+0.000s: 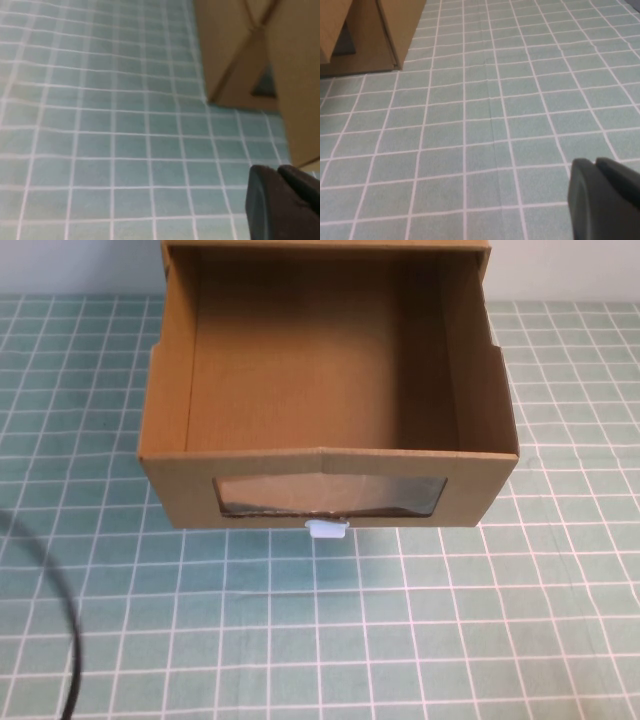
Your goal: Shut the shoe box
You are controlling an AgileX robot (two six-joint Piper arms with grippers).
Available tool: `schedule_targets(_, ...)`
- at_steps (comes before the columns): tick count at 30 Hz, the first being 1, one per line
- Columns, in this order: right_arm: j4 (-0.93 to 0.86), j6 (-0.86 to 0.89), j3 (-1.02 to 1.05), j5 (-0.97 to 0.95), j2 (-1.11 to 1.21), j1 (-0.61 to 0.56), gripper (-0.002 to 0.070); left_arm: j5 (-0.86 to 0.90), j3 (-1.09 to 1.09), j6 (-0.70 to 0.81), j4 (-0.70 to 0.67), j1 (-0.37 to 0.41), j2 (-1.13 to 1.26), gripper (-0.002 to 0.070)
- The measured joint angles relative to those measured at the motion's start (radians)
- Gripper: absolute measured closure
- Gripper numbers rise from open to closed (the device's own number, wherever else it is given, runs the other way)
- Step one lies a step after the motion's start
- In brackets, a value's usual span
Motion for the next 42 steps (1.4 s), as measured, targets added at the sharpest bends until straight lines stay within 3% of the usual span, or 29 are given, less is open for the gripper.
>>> schedule_targets(7, 0.000, 0.000, 0.000, 0.000, 0.000, 0.000, 0.0688, 0.237, -0.422, 0.275, -0.179, 0.000, 0.371, 0.0680)
schedule_targets(17, 0.000, 0.000, 0.000, 0.000, 0.000, 0.000, 0.0688, 0.226, -0.883, 0.526, -0.395, -0.013, 0.768, 0.0680)
schedule_targets(25, 0.000, 0.000, 0.000, 0.000, 0.000, 0.000, 0.0688, 0.250, -1.210, 0.581, -0.421, -0.121, 1.047, 0.0680)
schedule_targets(31, 0.000, 0.000, 0.000, 0.000, 0.000, 0.000, 0.0688, 0.262, -1.315, 0.607, -0.425, -0.175, 1.184, 0.0680)
schedule_targets(42, 0.000, 0.000, 0.000, 0.000, 0.000, 0.000, 0.0688, 0.231, -1.325, 0.649, -0.434, -0.179, 1.253, 0.0680)
